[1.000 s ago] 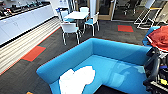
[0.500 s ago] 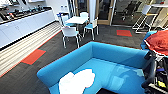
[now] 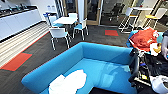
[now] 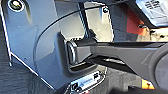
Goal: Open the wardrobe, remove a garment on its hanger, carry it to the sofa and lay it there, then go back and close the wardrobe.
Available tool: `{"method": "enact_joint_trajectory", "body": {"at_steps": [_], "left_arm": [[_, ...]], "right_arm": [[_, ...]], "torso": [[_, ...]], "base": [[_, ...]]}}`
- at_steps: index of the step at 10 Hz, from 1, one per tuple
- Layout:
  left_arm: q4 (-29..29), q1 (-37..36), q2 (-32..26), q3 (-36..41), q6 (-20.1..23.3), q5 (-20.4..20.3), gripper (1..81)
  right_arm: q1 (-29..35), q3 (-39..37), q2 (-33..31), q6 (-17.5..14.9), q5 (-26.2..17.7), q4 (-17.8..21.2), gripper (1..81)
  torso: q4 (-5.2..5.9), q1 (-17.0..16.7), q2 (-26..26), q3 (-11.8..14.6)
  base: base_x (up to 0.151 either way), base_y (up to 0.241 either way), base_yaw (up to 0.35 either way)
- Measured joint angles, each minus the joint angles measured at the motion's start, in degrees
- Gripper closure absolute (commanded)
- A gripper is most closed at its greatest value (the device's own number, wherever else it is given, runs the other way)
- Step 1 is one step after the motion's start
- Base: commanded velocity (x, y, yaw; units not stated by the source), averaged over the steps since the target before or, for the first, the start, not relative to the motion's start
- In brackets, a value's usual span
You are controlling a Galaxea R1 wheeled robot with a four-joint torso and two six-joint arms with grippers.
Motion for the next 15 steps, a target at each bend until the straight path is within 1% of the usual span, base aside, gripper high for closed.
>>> {"method": "enact_joint_trajectory", "body": {"at_steps": [1, 3, 5, 7, 12, 15], "left_arm": [[0.05, 0.39, 0.55, -1.49, -0.13, 0.00, 1.0], [0.05, 0.56, 1.88, -6.11, -0.17, 0.04, 1.0], [0.05, 0.77, 5.51, -10.83, -0.20, -0.11, 1.0], [0.02, 1.60, 8.24, -14.43, -0.22, -0.20, 1.0], [0.02, 2.23, 11.19, -18.82, -0.24, -0.16, 1.0], [0.02, 1.77, 11.65, -18.98, -0.24, -0.24, 1.0]], "right_arm": [[-0.13, -0.02, -0.04, 0.00, 0.00, -0.02, 1.0], [-0.13, -0.28, 0.13, -0.02, 0.00, -0.05, 1.0], [-0.18, -0.80, 0.24, -0.02, 0.00, -0.05, 1.0], [-0.33, -1.50, 0.88, 0.00, -0.11, -0.06, 1.0], [-0.50, -3.43, 2.10, -0.06, -0.22, -0.09, 1.0], [-0.27, -4.41, 3.22, -0.27, -0.07, -0.09, 1.0]], "torso": [[-0.37, 0.00, 0.00, 0.02], [-0.29, 0.00, 0.00, 0.68], [-0.29, -0.02, -0.02, 3.11], [-0.29, -0.02, -0.09, 4.26], [-0.29, -0.02, -0.11, 4.19], [-0.29, 0.08, -0.07, 4.19]], "base": [[0.000, 0.000, 0.000], [0.000, 0.000, 0.000], [0.000, 0.000, 0.000], [0.000, 0.000, 0.000], [0.000, 0.000, 0.000], [-0.075, 0.000, 0.000]]}}
